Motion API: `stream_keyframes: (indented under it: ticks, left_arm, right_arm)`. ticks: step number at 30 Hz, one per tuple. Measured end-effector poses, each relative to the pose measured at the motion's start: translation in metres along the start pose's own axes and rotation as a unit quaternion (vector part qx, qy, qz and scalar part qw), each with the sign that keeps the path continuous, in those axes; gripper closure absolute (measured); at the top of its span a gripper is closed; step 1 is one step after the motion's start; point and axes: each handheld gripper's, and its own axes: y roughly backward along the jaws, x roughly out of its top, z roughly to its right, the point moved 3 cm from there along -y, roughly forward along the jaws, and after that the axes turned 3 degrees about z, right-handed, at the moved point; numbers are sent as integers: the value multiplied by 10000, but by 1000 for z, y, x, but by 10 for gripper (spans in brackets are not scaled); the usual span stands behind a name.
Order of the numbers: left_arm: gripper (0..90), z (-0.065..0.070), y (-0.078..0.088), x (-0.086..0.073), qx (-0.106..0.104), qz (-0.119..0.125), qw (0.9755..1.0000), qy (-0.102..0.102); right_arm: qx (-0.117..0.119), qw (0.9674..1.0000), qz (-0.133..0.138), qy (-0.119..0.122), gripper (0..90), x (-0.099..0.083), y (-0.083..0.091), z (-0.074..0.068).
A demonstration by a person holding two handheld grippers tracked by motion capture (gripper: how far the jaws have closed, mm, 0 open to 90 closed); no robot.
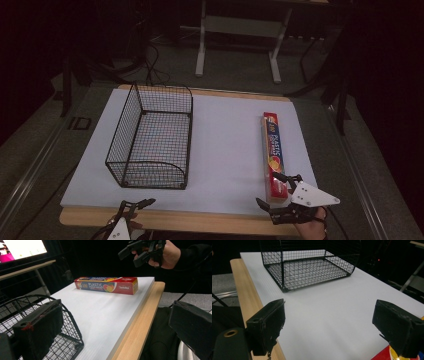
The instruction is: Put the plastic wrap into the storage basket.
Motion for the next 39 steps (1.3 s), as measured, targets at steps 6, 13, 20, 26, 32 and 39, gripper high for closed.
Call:
stream_keyframes:
  ticks: [6,13,20,26,32,39]
  left_arm:
    - [1,-1,0,0,25,2,10000,12]
    - [1,0,-1,-1,4,-25,10000,-6]
    - [1,0,-1,-1,7,-38,10000,-18]
    - [1,0,-1,-1,6,-49,10000,-18]
    - [1,0,-1,-1,6,-38,10000,0]
    - [1,-1,-2,-1,-19,-46,10000,-4]
  right_arm:
    - [38,10000,-65,52,110,3,0,-2]
    - [-71,9992,-290,266,110,9,-2,-2]
    - [-435,9975,-488,249,110,15,-6,16]
    - [-753,9957,-508,155,113,24,-8,32]
    - [-1163,9921,-463,100,132,33,-11,47]
    - [-1453,9875,-521,-323,130,46,-14,69]
